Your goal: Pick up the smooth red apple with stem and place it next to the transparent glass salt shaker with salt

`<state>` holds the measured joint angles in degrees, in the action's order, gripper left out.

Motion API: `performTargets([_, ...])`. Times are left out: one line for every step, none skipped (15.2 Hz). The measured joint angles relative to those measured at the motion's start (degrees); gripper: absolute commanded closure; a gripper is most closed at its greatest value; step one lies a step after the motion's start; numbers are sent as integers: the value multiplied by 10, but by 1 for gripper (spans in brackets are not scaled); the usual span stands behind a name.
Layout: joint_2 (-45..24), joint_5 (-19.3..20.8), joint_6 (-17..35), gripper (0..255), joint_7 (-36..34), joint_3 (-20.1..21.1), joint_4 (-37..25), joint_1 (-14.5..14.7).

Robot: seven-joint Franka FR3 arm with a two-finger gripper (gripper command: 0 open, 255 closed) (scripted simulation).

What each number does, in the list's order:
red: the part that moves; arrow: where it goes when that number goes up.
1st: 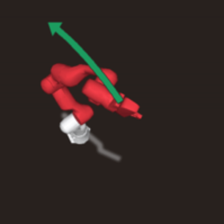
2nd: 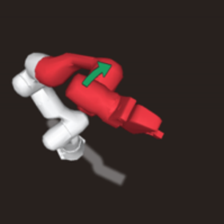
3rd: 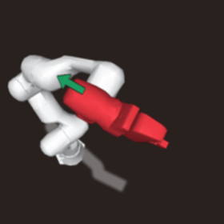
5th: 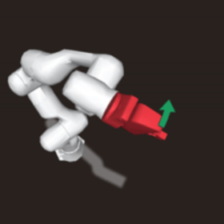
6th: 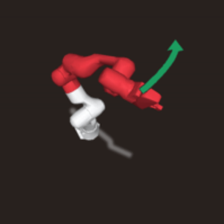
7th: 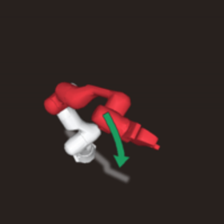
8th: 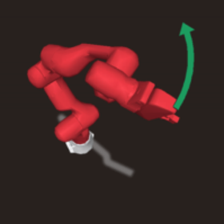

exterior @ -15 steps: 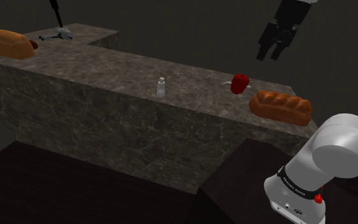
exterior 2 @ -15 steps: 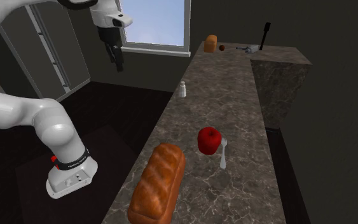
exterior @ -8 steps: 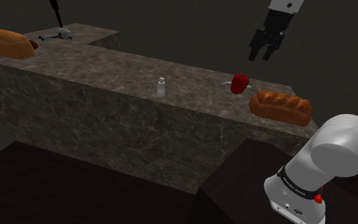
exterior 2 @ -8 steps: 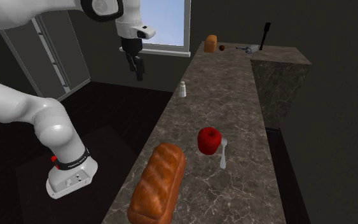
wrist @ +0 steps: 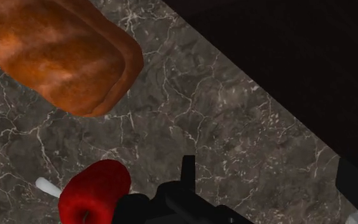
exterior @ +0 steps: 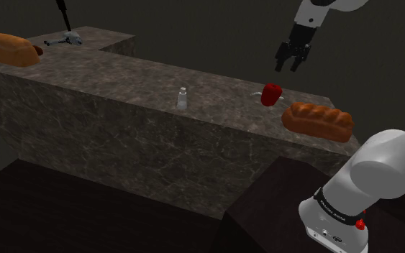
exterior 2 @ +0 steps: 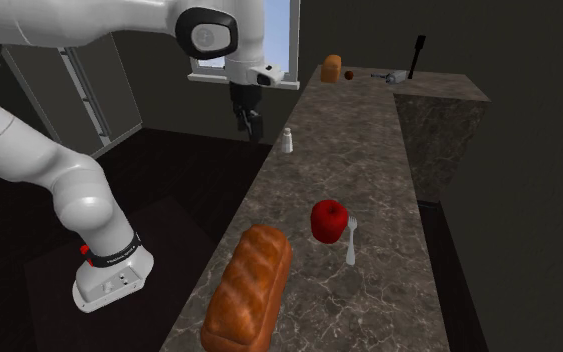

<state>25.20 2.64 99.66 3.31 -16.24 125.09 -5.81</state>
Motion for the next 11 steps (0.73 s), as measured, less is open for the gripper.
performTargets([-18, -1, 6, 0, 4, -6, -11, -1])
performTargets([-42, -3, 15, 0, 16, -18, -25, -4])
performTargets([-54, -2, 24, 0, 24, -27, -26, -7])
performTargets([-72, -5, 32, 0, 28, -33, -35, -8])
performTargets([-93, -8, 40, 0, 40, -44, -48, -11])
performTargets([-111, -12, 41, 0, 48, -52, -63, -13])
performTargets([-131, -16, 47, 0, 58, -61, -75, -16])
performTargets([-152, -21, 52, 0, 68, -69, -88, -19])
performTargets([-171, -27, 55, 0, 76, -76, -102, -22])
performTargets([-191, -33, 61, 0, 84, -82, -113, -25])
performTargets([-210, -40, 70, 0, 92, -88, -120, -28])
